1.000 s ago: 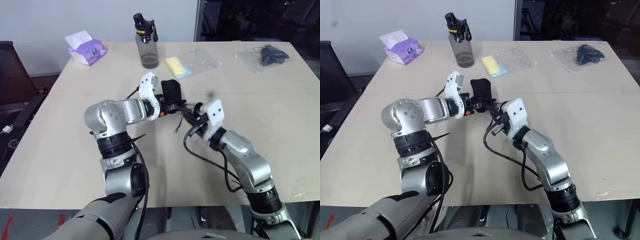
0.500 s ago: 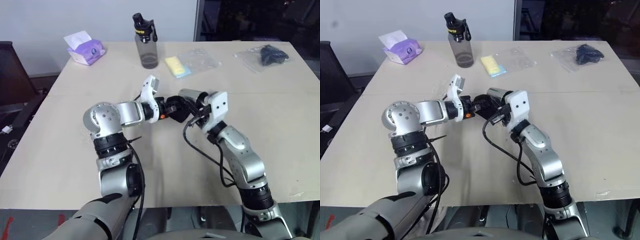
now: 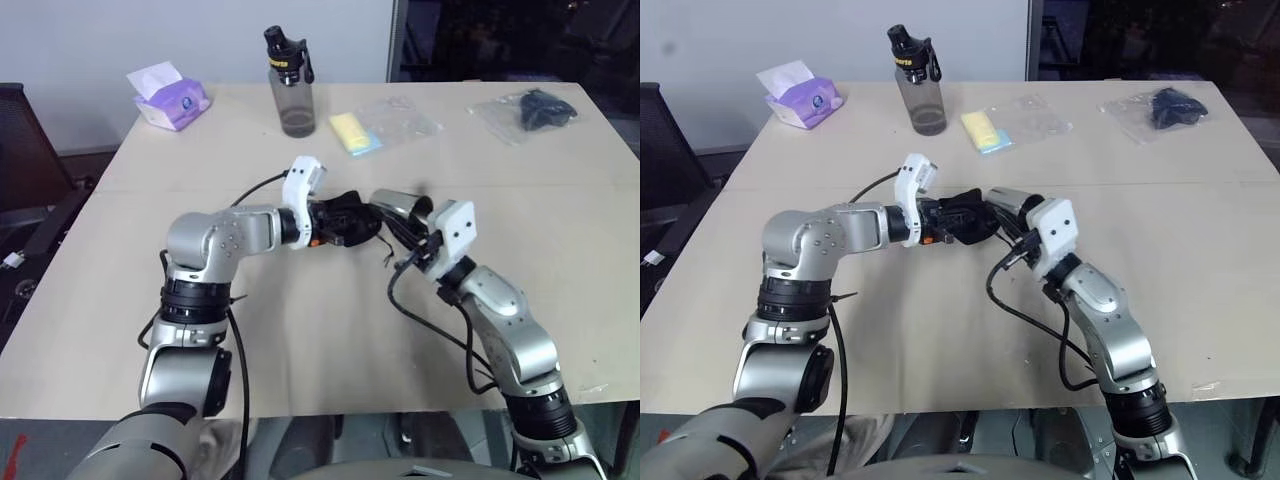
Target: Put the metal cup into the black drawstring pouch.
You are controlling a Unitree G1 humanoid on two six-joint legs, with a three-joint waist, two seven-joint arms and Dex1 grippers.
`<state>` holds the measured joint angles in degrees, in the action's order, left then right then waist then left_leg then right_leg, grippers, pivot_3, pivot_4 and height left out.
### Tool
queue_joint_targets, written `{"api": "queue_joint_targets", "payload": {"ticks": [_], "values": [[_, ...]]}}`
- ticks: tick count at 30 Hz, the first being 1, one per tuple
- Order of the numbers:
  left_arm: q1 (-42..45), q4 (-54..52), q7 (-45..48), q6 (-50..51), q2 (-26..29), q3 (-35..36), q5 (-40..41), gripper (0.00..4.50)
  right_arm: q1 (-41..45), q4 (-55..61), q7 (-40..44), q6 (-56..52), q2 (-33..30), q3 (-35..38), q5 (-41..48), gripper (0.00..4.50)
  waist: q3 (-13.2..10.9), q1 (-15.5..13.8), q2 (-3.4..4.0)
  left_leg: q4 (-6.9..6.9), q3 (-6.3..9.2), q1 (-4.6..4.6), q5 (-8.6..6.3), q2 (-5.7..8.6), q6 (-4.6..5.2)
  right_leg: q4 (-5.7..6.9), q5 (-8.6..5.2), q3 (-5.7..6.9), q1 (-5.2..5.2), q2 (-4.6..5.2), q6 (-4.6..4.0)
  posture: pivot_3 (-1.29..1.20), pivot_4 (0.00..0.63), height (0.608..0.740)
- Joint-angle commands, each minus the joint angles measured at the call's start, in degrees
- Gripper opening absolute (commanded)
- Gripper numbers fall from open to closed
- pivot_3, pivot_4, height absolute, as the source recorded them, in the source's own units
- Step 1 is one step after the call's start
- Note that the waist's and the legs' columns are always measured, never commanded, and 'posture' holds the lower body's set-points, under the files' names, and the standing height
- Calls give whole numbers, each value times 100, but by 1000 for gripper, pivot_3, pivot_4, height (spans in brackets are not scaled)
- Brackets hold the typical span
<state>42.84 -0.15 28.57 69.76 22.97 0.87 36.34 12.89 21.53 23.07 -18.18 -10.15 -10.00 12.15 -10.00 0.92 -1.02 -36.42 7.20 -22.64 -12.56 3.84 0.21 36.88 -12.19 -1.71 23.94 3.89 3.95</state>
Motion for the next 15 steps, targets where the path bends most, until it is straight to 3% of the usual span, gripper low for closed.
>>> {"api": "queue_joint_targets", "payload": {"ticks": [1,4,5,15], "values": [[12,-303,417,-841,131,-277,-273,407,-58,339,-16,164,-93,249,57,0,0,-14,0,0,0,-1,0,0,1,-1,0,0,0,0,0,0,150,740],[-64,-331,416,-1049,185,-370,-459,1359,-160,375,6,160,-167,316,71,0,0,-10,0,0,3,-2,-4,-2,9,-3,0,3,0,-1,0,0,150,740],[-91,-343,454,-1082,211,-389,-487,1889,-187,388,15,157,-181,323,77,0,0,-3,0,0,2,-2,-4,-2,8,-3,0,3,0,-1,0,0,150,740],[-358,-569,838,-1180,564,-603,-659,1889,-201,364,-21,175,-163,338,73,0,-1,-3,0,0,2,-2,-11,-4,22,-3,0,3,1,-4,1,0,150,740]]}}
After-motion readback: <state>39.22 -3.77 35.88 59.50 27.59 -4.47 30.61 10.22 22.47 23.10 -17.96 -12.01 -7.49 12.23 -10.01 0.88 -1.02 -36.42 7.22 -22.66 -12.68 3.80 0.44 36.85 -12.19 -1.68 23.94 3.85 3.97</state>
